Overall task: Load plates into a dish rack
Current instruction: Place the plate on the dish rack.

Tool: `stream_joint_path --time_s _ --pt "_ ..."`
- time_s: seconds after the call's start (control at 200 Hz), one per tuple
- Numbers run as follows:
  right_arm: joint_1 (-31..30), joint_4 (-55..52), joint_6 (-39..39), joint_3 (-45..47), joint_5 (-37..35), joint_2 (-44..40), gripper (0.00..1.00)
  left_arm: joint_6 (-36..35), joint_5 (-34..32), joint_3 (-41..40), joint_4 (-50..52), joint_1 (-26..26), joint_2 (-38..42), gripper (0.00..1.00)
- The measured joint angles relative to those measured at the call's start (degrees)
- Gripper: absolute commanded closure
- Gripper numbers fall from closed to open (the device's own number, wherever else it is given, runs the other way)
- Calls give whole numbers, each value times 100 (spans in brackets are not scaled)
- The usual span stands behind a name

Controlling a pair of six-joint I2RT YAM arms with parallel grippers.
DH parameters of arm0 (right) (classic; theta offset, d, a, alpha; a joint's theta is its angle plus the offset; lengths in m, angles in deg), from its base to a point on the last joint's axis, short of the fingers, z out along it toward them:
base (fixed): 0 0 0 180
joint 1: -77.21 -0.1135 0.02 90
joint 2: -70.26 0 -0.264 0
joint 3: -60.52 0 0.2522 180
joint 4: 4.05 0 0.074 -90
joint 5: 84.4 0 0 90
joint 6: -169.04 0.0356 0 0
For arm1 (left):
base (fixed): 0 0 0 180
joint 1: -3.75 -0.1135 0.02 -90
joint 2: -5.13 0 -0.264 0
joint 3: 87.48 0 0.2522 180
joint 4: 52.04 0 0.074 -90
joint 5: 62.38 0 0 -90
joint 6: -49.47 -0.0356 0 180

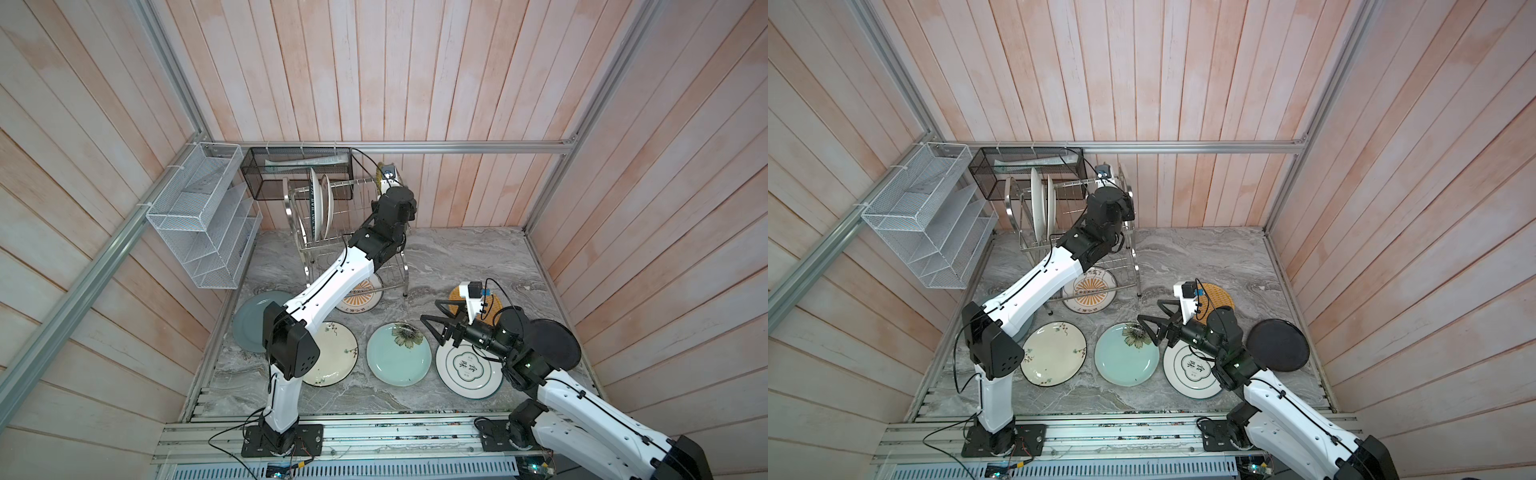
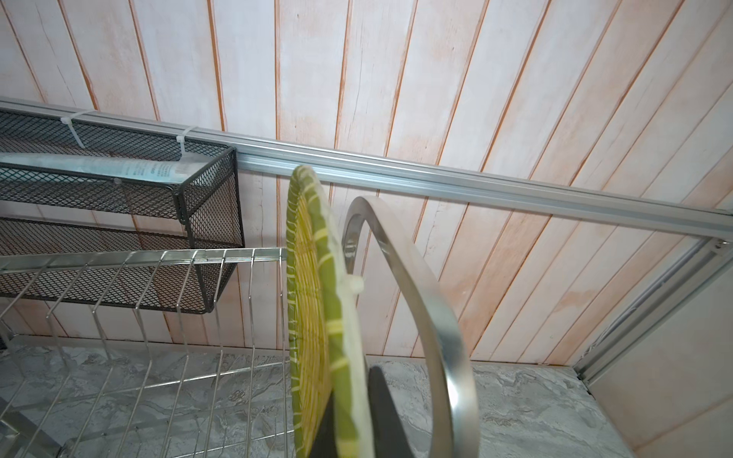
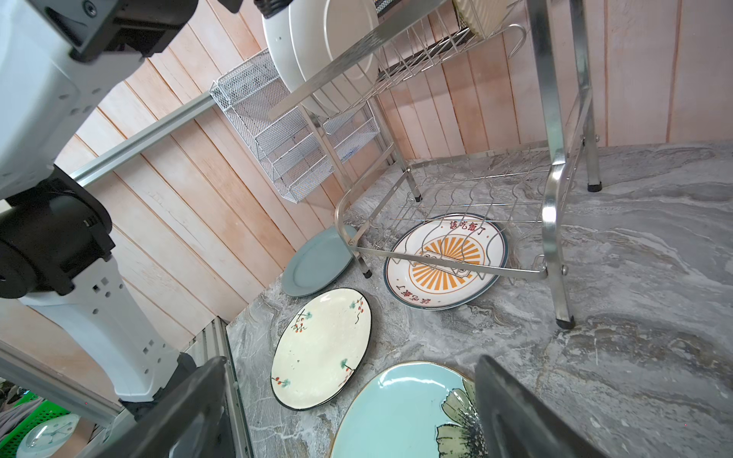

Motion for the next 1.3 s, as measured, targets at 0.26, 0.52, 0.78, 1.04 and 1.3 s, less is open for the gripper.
stream_joint_path --time_s 0.26,0.52,0.78,1.04,1.3 --pt "0 -39 0 0 0 -17 2 39 2 96 42 -7 -66 98" --pt "0 -44 -2 0 -2 -57 2 13 7 96 44 35 -68 82" --pt "0 -61 -2 0 -22 -116 2 -35 15 96 52 166 -68 77" --pt "0 -105 0 0 -26 -181 2 -114 0 96 59 192 -57 70" --pt "0 -175 0 0 -48 -221 2 -157 94 83 63 188 188 56"
